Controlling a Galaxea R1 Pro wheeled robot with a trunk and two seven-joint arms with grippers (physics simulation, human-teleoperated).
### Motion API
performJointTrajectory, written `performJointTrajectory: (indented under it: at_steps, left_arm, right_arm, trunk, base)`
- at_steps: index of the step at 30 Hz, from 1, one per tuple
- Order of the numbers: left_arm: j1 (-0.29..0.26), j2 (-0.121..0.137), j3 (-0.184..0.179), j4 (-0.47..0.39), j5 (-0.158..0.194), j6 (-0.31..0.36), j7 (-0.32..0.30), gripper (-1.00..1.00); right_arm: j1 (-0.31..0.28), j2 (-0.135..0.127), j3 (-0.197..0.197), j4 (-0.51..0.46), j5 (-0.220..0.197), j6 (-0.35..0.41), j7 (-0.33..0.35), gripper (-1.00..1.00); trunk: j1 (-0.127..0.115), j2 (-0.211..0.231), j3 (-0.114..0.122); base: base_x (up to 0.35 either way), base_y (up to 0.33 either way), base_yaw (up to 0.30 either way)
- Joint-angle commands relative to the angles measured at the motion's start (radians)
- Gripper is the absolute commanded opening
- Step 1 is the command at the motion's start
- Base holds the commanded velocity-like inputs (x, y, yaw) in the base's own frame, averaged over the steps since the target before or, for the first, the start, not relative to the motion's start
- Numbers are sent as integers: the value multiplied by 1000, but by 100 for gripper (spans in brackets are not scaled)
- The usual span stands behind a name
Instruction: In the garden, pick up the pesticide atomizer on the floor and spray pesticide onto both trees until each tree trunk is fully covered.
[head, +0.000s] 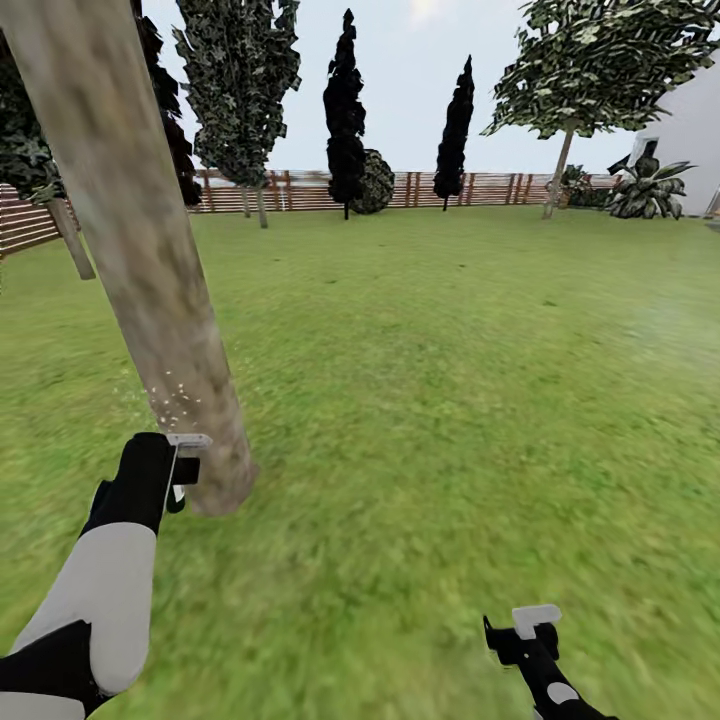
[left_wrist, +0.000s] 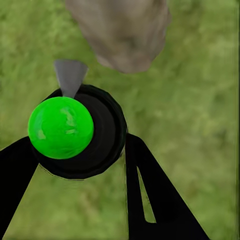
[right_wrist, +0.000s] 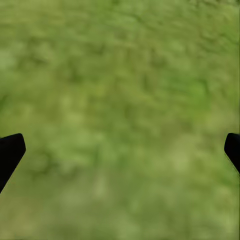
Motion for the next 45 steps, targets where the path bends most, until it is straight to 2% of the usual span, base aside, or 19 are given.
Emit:
performJointTrajectory:
  at_steps: [1, 4, 6, 10, 19, 27, 30, 36, 45]
  left_arm:
    - [-1, -1, 1, -1, -12, 3, -10, -100]
    - [5, 7, 8, 8, -15, -2, -10, -100]
    - [40, 12, 10, 9, -13, -5, -10, -100]
    - [65, 13, 10, 6, -13, -6, -10, -100]
    - [66, 8, 15, 2, -10, -7, -9, -100]
    - [66, 8, 12, -9, -10, -10, -9, -100]
    - [66, 4, 11, -50, -11, -10, -9, -100]
    - [66, 9, 12, -38, -12, -10, -10, -100]
    - [95, 6, 20, -34, -10, -12, -10, -100]
  right_arm:
    - [-1, 0, -5, 1, 11, -3, -4, 100]
    - [-1, 0, -5, 1, 11, -3, -4, 100]
    - [-1, 0, -5, 1, 11, -3, -4, 100]
    - [-1, 0, -5, 1, 11, -3, -4, 100]
    - [-1, 0, -5, 1, 11, -3, -4, 100]
    - [-1, 0, -5, 1, 11, -3, -5, 100]
    - [-1, 0, -5, 1, 12, -3, -5, 100]
    - [-1, 0, -5, 1, 11, -3, -4, 100]
    - [-1, 0, -5, 1, 11, -3, -4, 100]
  trunk:
    - [0, 0, -1]
    - [0, 0, -1]
    - [0, 0, -1]
    - [0, 0, -1]
    - [0, 0, -1]
    - [0, 0, -1]
    - [0, 0, -1]
    - [0, 0, -1]
    - [0, 0, -1]
  base:
    - [257, -172, 32]
    - [199, -197, 9]
    - [93, -250, 5]
    - [42, -265, 194]
    - [194, -224, 265]
    - [206, -212, 18]
    - [25, -265, 0]
    - [-80, -268, 29]
    - [38, -65, 257]
